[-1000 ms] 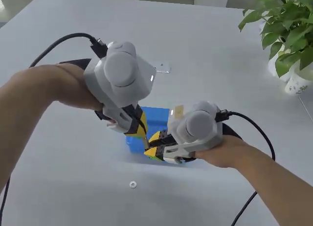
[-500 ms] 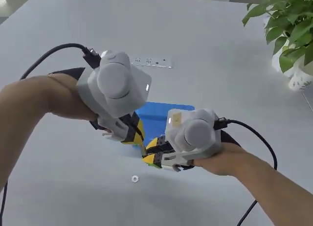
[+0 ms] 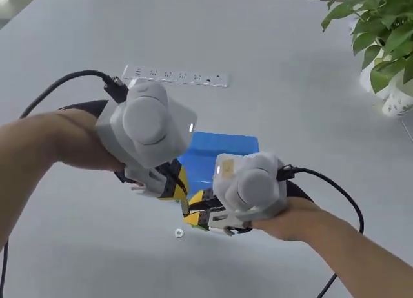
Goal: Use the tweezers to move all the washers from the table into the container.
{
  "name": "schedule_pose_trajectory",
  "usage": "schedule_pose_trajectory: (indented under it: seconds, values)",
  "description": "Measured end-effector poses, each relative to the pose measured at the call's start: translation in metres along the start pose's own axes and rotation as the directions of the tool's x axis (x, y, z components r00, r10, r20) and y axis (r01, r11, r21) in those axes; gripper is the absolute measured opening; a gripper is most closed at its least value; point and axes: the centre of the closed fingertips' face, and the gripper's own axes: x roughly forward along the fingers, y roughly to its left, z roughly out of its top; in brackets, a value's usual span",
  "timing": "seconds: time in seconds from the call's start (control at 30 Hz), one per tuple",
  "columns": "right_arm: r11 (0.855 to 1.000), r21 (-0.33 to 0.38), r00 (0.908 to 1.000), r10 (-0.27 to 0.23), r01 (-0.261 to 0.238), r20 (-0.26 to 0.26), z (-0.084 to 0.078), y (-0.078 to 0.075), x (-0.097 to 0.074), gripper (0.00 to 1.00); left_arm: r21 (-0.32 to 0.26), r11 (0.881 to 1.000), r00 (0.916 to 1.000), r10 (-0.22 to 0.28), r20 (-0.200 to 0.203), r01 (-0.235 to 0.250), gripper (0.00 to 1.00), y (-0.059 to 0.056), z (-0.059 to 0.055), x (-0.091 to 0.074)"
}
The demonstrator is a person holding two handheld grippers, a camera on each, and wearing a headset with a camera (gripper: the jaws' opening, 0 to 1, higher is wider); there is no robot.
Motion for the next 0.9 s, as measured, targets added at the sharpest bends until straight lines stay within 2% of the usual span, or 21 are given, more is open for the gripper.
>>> schedule_pose_trajectory:
  seconds: [0.3,0.9]
  values:
    - [1.0,0.002,0.9998,0.018,-0.018,0.007,0.001,0.008,0.009,0.11,-0.019,1.0,1.0,-0.003,-0.004,0.003,0.05,-0.007,-0.009,0.002]
    - [0.999,0.01,0.9988,0.048,-0.048,0.008,-0.002,0.017,0.02,0.11,-0.034,0.999,0.9998,-0.015,-0.014,0.015,0.05,-0.016,-0.017,0.008]
